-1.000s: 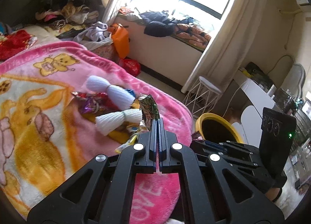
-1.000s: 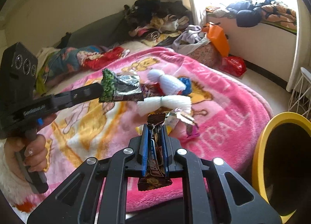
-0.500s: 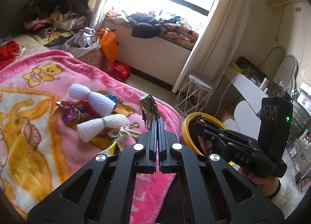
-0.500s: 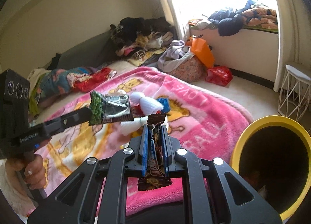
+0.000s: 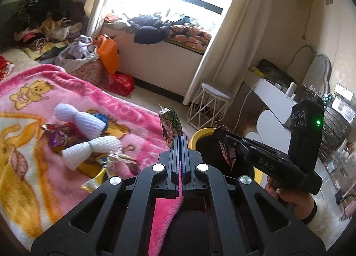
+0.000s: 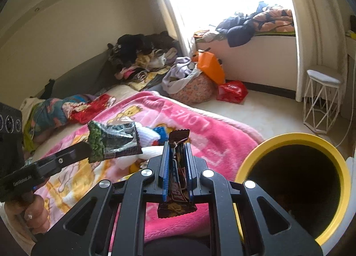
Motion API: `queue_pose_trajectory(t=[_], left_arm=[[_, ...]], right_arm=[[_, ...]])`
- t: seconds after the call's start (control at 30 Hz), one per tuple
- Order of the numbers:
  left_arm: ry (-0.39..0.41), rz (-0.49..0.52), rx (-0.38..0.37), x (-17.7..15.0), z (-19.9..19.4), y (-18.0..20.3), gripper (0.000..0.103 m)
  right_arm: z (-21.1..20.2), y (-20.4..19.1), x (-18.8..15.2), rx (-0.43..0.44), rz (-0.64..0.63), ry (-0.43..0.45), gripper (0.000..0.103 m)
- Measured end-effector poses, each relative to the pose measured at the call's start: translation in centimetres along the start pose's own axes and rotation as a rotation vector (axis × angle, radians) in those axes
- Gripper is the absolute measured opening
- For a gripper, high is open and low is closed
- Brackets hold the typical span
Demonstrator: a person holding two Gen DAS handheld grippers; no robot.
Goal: Collect trash
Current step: 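Carry the chocolate wrapper and green wrapper over the bin with both tools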
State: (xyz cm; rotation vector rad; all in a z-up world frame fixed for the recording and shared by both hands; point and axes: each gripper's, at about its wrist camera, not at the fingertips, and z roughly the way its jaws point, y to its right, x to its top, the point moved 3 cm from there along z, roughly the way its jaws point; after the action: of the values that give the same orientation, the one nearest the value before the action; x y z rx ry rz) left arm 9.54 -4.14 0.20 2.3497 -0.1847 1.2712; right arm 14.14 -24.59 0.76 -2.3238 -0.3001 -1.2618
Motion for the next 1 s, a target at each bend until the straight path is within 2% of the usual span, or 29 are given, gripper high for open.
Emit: queue_pose_trajectory(t=[0.6, 1.0], left_arm=[[-0.049, 0.064, -0.049, -0.8, 3.7, 3.6, 0.000], [-0.109, 0.105, -0.106, -2.0, 7.4, 6.8, 0.000]], right_arm=[[-2.1, 6.5, 0.0, -0.137, 0.105, 0.071, 0.012], [-3.6, 11.4, -0.5, -0.224, 0.210, 0.104, 0.012]])
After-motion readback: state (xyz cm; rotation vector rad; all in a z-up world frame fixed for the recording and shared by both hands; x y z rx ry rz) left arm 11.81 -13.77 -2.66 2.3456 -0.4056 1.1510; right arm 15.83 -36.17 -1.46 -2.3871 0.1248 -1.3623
